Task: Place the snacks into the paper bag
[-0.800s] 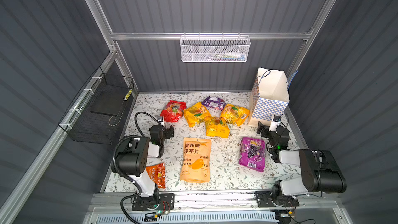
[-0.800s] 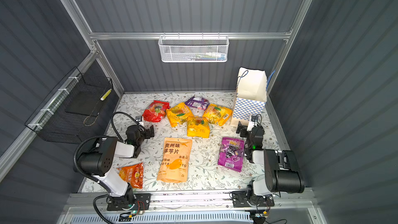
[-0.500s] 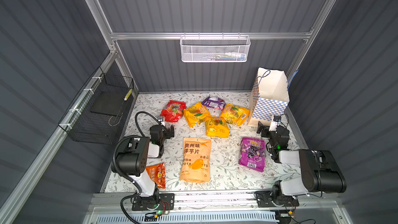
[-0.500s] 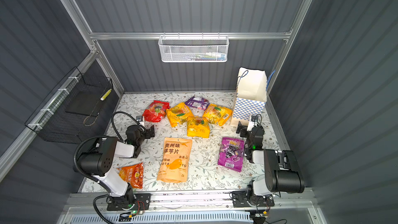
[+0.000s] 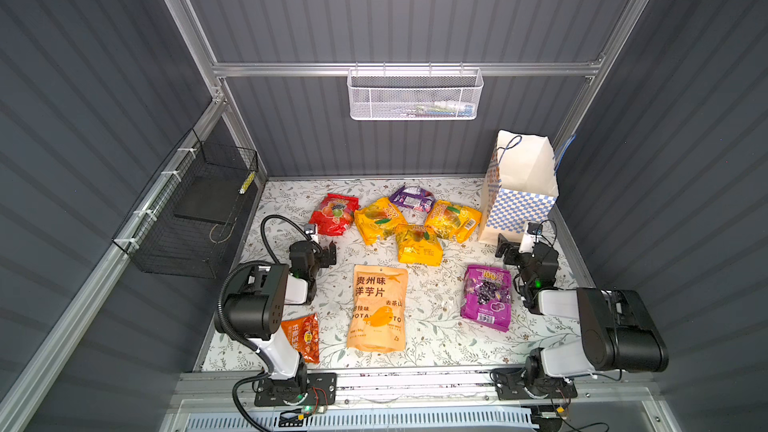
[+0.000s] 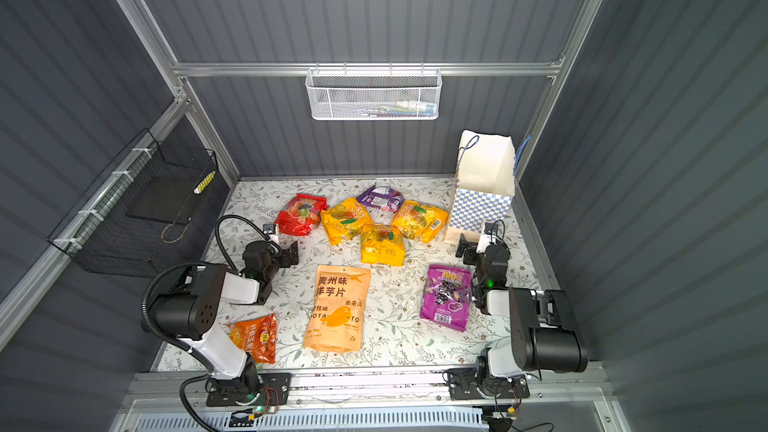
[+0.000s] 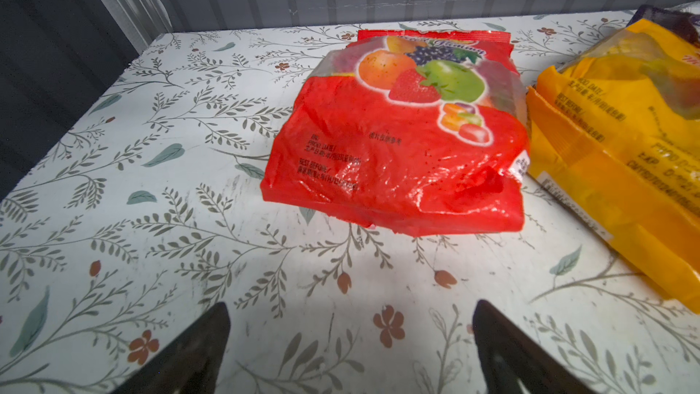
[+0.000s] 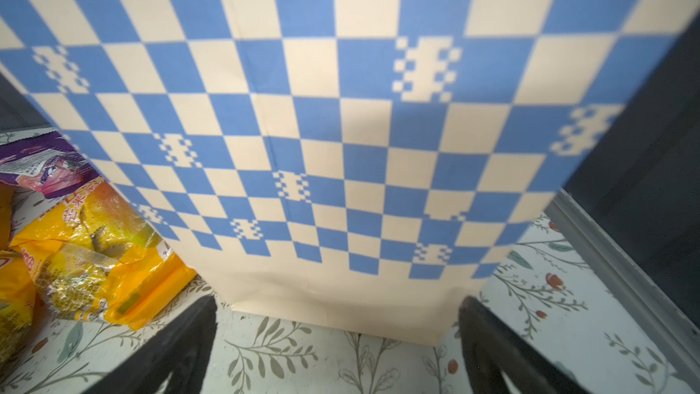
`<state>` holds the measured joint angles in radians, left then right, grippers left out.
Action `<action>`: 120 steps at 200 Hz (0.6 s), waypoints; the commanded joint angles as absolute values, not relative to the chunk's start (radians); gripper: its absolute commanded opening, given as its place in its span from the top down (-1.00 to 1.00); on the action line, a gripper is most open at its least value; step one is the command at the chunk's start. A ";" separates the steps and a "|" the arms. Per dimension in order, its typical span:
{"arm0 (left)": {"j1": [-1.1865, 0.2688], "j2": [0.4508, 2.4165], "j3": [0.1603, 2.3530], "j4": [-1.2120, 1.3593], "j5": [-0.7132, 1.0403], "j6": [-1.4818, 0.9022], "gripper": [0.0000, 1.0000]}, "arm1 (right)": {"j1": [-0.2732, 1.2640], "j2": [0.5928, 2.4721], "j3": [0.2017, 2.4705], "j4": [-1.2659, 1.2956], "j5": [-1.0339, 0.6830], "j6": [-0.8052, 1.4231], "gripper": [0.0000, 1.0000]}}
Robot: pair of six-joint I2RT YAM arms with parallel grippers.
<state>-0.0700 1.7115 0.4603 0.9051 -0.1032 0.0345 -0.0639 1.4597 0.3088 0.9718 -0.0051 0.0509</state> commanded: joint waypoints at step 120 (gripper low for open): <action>-0.063 1.718 0.485 0.889 -0.163 0.015 -0.99 | -0.063 1.461 0.329 0.971 -0.015 0.050 -0.98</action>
